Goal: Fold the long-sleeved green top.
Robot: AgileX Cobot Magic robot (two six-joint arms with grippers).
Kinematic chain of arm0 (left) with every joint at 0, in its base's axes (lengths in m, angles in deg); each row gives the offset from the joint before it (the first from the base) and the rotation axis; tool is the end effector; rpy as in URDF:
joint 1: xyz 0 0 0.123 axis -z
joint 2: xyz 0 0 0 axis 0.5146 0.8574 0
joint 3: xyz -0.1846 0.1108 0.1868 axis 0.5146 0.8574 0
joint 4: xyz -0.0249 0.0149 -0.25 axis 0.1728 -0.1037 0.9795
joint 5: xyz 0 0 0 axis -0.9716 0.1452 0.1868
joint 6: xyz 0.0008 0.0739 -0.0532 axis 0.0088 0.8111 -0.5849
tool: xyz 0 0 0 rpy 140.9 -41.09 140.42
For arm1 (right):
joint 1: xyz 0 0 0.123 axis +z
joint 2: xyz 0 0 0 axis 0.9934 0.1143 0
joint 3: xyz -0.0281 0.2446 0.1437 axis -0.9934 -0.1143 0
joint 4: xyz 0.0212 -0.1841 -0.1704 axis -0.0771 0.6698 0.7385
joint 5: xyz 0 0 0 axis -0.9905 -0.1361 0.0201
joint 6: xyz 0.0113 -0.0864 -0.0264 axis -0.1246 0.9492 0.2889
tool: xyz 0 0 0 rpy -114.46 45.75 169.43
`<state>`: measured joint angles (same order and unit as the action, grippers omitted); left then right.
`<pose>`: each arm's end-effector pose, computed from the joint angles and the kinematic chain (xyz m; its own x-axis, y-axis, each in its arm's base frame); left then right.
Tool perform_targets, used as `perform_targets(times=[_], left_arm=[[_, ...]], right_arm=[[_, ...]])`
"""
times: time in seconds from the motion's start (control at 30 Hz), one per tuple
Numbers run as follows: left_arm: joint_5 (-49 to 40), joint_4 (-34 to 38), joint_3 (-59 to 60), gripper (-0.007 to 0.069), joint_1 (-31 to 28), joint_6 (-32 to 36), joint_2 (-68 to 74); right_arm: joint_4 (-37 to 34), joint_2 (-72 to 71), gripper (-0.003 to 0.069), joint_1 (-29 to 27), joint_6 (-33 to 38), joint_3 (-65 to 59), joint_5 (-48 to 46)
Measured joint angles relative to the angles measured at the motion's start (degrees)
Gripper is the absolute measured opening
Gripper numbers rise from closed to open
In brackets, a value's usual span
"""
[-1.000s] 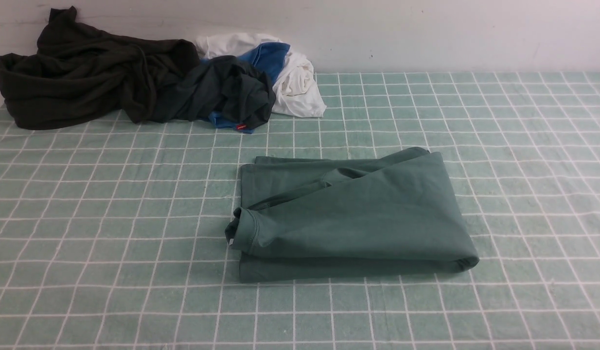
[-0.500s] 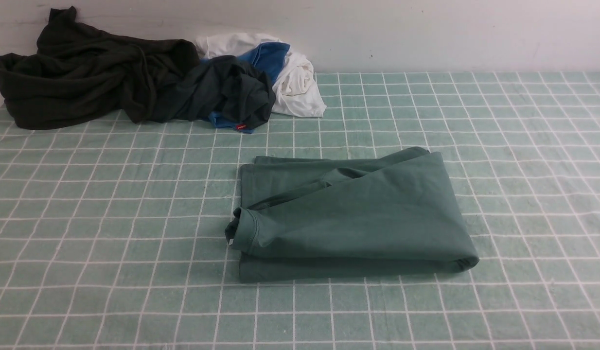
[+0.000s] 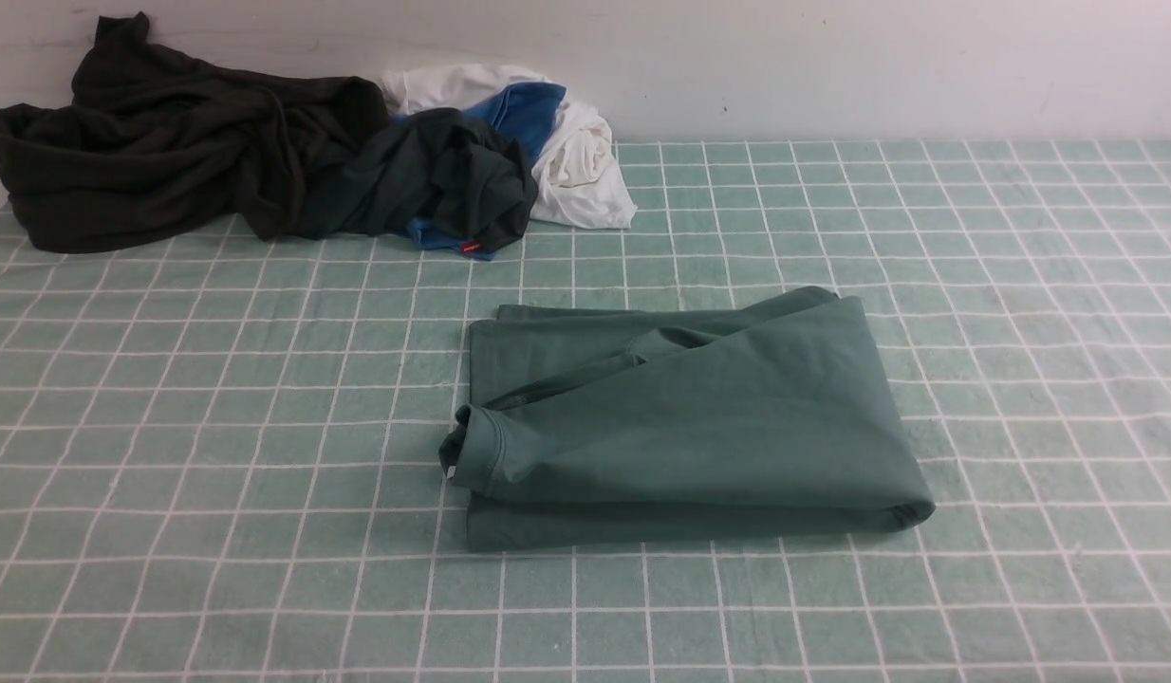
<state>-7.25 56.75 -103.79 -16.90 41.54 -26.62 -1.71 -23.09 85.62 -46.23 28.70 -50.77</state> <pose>0.0162 0.0111 0.2926 -0.4427 0.0864 -0.8925 0.0897 0.9946 0.0518 0.0532 0.0021 0.1740 -0.2740 0.0919 -0.9573 -0.0102 0.9951 0.0985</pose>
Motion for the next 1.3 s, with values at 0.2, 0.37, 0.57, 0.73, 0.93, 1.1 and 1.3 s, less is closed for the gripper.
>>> perform_targets(times=[0.2, 0.37, 0.57, 0.73, 0.93, 1.1, 1.3], left_arm=[[-0.06, 0.0, 0.0, -0.0003, 0.0, 0.0, 0.0], [10.0, 0.66, 1.7, -0.0003, 0.0, 0.0, 0.0], [38.1, 2.89, 15.79, -0.0003, -4.87, 5.33, -1.97], [44.47, 12.15, 26.41, -0.0003, -14.54, 10.19, -5.55], [43.32, 10.79, 31.98, -0.0003, -16.73, 10.43, -7.14], [37.86, 10.7, 31.7, -0.0003, -14.99, 9.62, -7.14], [36.97, 11.2, 31.51, -0.0003, -14.64, 9.62, -7.14]], right_arm=[[0.0, 0.0, -0.0014, 0.0, 0.0, 0.0, 0.0], [0.0, 0.0, -0.0014, 0.0, 0.0, 0.0, 0.0], [0.0, 0.0, -0.0014, 0.0, 0.0, 0.0, 0.0], [0.0, 0.0, -0.0014, 0.0, 0.0, 0.0, 0.0], [0.0, 0.0, -0.0014, 0.0, 0.0, 0.02, -0.16], [0.0, 0.0, -0.0014, 0.0, 0.0, 0.02, -0.21], [0.0, 0.0, -0.0014, 0.0, 0.0, 0.02, -0.26]])
